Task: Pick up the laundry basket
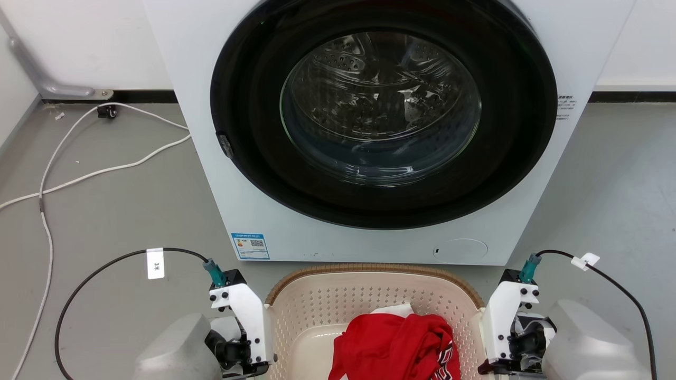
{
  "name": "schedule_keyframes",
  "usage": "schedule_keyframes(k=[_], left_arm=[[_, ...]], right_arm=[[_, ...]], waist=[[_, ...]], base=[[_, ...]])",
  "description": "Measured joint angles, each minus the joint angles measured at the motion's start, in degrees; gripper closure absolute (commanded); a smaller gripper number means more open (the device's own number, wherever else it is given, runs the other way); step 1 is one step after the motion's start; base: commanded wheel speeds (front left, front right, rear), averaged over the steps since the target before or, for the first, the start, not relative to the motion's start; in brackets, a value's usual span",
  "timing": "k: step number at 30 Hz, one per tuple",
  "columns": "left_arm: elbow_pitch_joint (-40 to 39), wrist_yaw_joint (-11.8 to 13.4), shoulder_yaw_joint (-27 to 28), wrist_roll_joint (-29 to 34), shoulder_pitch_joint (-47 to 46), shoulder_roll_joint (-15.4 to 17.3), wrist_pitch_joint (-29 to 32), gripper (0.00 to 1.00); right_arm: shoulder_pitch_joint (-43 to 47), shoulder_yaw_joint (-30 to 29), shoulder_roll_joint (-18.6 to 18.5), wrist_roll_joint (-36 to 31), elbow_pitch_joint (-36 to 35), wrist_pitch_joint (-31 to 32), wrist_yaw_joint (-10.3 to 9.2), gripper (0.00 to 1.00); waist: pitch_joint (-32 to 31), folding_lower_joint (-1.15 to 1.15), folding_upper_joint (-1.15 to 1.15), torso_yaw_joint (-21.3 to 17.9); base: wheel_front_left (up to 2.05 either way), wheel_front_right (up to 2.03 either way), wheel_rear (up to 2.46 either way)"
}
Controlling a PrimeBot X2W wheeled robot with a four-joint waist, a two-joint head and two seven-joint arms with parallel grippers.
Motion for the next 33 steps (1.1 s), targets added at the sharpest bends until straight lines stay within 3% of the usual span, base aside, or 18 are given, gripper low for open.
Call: schedule_keyframes(k=[33], left_arm=[[0.41, 0.0, -1.31, -1.43, 0.0, -0.34, -0.91, 1.0]], right_arm=[[0.58, -2.64, 0.1, -2.31, -0.01, -0.1, 0.0, 1.0]], waist=[[0.0, 0.0, 0.0, 0.29]], base=[[0.0, 0.0, 0.0]])
